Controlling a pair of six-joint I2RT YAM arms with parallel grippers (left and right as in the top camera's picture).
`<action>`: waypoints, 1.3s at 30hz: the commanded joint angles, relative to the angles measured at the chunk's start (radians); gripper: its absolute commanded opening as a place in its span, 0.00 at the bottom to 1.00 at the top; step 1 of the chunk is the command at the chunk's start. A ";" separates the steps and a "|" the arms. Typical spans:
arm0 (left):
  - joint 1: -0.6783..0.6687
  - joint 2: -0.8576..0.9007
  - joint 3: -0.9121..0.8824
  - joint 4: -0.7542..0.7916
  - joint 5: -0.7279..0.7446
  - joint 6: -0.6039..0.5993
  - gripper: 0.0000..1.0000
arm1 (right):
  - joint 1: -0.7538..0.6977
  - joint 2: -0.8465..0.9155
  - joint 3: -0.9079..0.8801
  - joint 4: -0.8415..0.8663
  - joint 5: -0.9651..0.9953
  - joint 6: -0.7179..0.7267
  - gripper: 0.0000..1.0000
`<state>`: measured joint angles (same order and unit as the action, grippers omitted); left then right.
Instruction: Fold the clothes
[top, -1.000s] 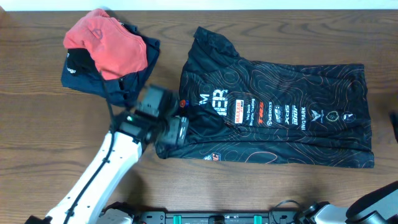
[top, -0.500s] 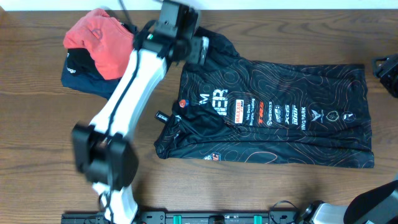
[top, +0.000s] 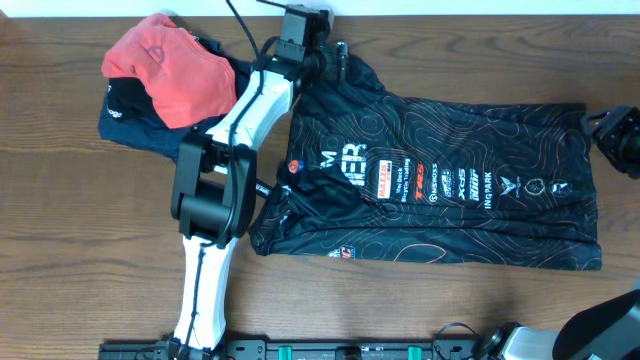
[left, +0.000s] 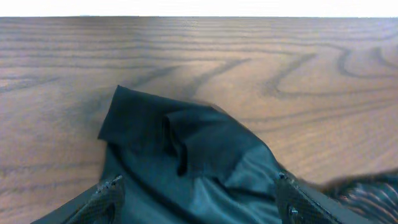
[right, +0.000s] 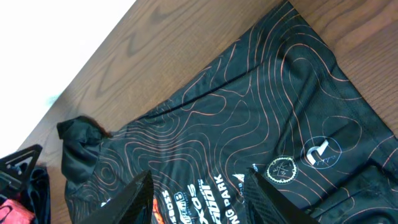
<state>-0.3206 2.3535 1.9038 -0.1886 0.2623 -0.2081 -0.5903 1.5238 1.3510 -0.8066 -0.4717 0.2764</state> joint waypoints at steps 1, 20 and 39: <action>0.011 0.015 0.021 0.023 0.024 -0.037 0.79 | 0.008 0.000 0.010 -0.006 0.014 -0.024 0.45; -0.011 0.113 0.020 0.050 0.012 -0.029 0.72 | 0.008 0.000 0.008 -0.066 0.057 -0.031 0.41; -0.039 0.150 0.016 0.117 -0.039 -0.030 0.55 | 0.008 0.000 0.008 -0.100 0.083 -0.031 0.39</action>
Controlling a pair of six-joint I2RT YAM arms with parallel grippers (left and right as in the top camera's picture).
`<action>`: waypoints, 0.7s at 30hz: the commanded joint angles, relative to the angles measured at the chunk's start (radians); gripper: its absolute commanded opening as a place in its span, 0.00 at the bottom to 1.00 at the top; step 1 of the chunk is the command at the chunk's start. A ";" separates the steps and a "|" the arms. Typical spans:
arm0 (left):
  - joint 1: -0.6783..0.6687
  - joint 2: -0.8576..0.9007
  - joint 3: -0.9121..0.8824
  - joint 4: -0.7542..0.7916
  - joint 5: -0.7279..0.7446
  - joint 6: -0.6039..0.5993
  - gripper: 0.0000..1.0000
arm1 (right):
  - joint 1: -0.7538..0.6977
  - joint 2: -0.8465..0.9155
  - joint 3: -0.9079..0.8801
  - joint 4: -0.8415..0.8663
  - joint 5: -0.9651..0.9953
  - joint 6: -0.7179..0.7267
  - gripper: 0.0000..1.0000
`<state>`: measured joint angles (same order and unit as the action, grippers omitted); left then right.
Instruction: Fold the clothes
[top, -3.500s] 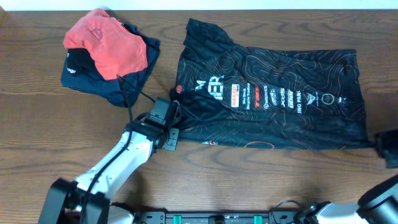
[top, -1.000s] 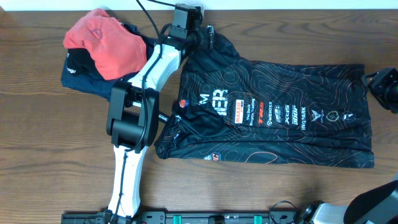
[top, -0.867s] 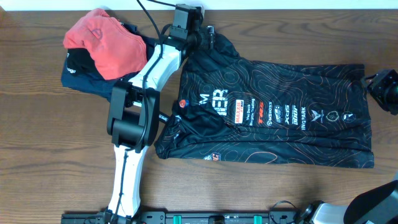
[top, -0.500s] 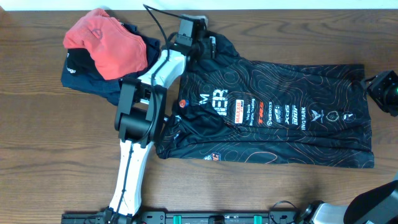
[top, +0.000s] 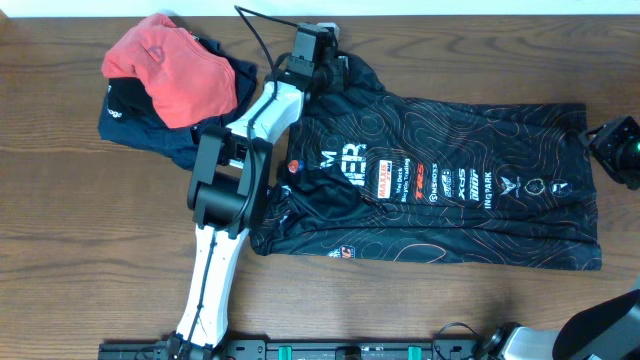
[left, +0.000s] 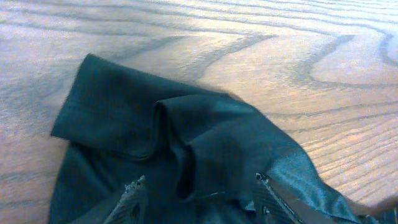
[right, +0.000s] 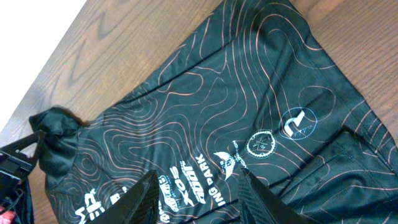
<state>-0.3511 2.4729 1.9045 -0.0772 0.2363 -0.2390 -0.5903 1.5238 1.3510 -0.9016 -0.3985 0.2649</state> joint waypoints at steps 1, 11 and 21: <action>-0.009 0.036 0.015 0.016 -0.013 0.001 0.55 | 0.008 0.000 0.008 -0.008 0.010 -0.020 0.39; -0.008 0.059 0.015 0.041 -0.013 0.002 0.23 | 0.008 0.000 0.008 -0.034 0.010 -0.020 0.37; -0.007 -0.123 0.016 -0.168 -0.017 0.165 0.07 | 0.008 0.000 0.008 -0.017 0.010 -0.019 0.36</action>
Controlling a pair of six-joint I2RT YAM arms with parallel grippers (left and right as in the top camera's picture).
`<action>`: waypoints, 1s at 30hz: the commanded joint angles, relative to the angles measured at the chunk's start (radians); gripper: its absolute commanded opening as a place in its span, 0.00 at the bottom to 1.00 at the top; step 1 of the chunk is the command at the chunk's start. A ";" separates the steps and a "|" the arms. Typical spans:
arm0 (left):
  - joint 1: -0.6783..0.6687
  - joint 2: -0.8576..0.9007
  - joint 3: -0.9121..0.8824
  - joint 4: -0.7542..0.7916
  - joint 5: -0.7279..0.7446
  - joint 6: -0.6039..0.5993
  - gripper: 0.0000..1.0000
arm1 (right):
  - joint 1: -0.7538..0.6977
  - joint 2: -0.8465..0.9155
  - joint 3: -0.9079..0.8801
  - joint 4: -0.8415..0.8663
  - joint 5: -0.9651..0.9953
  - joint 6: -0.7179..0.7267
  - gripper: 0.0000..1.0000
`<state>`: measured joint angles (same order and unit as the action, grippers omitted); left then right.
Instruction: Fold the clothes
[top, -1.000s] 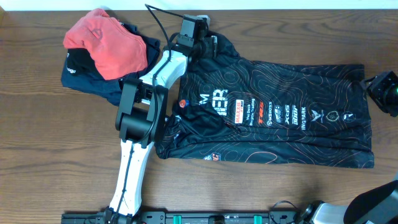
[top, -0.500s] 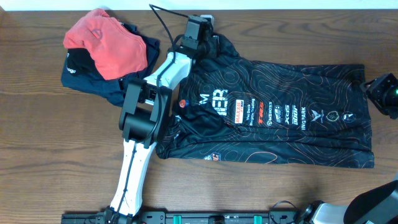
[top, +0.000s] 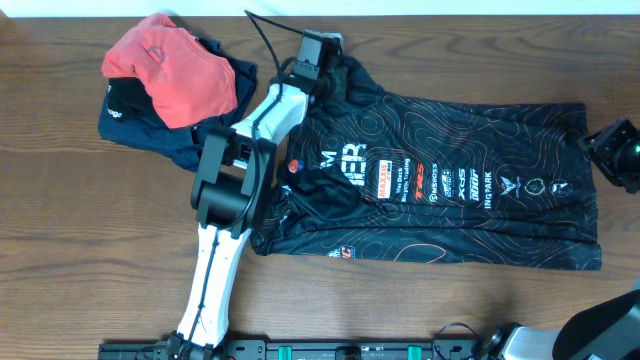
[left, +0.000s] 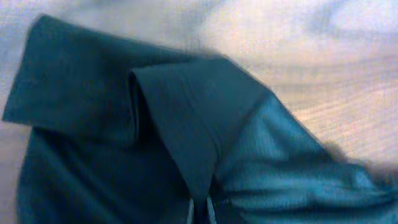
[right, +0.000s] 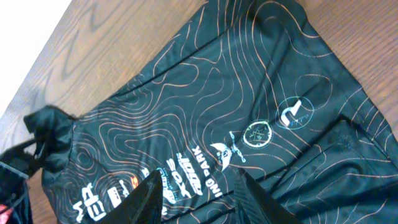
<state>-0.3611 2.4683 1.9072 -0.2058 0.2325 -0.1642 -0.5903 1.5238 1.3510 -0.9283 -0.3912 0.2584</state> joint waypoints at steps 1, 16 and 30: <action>0.001 -0.150 0.013 -0.074 -0.021 0.111 0.06 | 0.008 0.000 0.008 0.019 0.002 -0.013 0.36; -0.012 -0.399 0.013 -0.409 -0.114 0.197 0.06 | 0.010 0.105 0.008 0.337 0.139 -0.013 0.38; -0.031 -0.399 0.013 -0.462 -0.114 0.197 0.06 | 0.084 0.556 0.010 0.756 -0.127 0.041 0.49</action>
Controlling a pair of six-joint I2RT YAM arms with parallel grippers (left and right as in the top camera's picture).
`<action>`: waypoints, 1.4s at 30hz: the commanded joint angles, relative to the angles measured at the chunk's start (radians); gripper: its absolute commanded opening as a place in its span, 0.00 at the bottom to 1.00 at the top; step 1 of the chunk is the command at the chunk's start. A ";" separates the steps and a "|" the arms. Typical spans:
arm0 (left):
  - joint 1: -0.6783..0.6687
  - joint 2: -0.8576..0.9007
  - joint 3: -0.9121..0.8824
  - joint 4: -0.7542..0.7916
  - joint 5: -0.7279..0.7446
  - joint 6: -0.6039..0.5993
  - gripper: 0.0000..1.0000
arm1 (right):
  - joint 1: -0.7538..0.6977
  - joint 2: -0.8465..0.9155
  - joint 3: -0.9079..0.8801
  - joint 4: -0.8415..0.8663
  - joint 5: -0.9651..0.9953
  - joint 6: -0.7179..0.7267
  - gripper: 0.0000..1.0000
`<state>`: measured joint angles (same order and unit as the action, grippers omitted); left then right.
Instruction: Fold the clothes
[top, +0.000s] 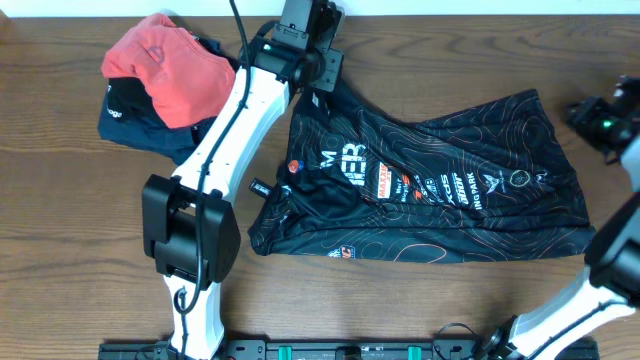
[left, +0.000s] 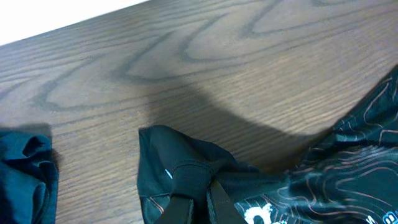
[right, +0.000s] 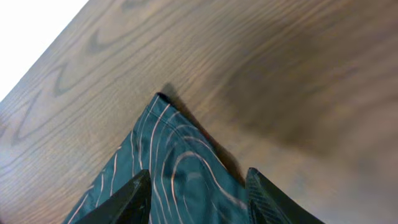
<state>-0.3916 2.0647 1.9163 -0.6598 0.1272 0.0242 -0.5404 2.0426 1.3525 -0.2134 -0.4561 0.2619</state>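
Note:
A black jersey (top: 430, 190) with orange contour lines and sponsor logos lies skewed across the table. My left gripper (top: 318, 72) is shut on its far left sleeve (left: 180, 155) and holds that bunched fabric raised off the wood, with the fingertips (left: 212, 182) pinched around a fold. My right gripper (top: 603, 120) is open at the right side. In the right wrist view the right gripper (right: 198, 174) hangs low with the jersey's far right corner (right: 163, 134) between and ahead of its spread fingers.
A pile of other clothes sits at the far left: a red garment (top: 165, 65) on top of a navy one (top: 135, 122), whose edge shows in the left wrist view (left: 25, 177). The table's back edge (top: 450, 14) runs just behind both grippers.
My left gripper now holds the sleeve lifted off the table, and the jersey's far right corner has shifted left. My right gripper has moved back and down to that corner, still open.
My left gripper was open over the crumpled far left sleeve, then closer around it, then shut on it. Now it holds the sleeve raised and the jersey lies skewed. My right gripper stayed open above the jersey's right part and now sits at its far corner.

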 joint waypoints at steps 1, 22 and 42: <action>-0.001 0.004 0.004 -0.012 -0.009 0.009 0.06 | 0.045 0.056 0.010 0.070 -0.055 0.038 0.49; -0.001 0.004 0.004 -0.073 -0.009 0.009 0.06 | 0.214 0.281 0.200 -0.016 0.253 -0.018 0.25; -0.024 -0.070 0.004 -0.143 -0.009 0.009 0.07 | 0.000 -0.059 0.232 -0.256 0.161 0.021 0.01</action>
<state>-0.4015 2.0583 1.9163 -0.7849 0.1268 0.0269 -0.5091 2.0525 1.5761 -0.4469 -0.2852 0.2703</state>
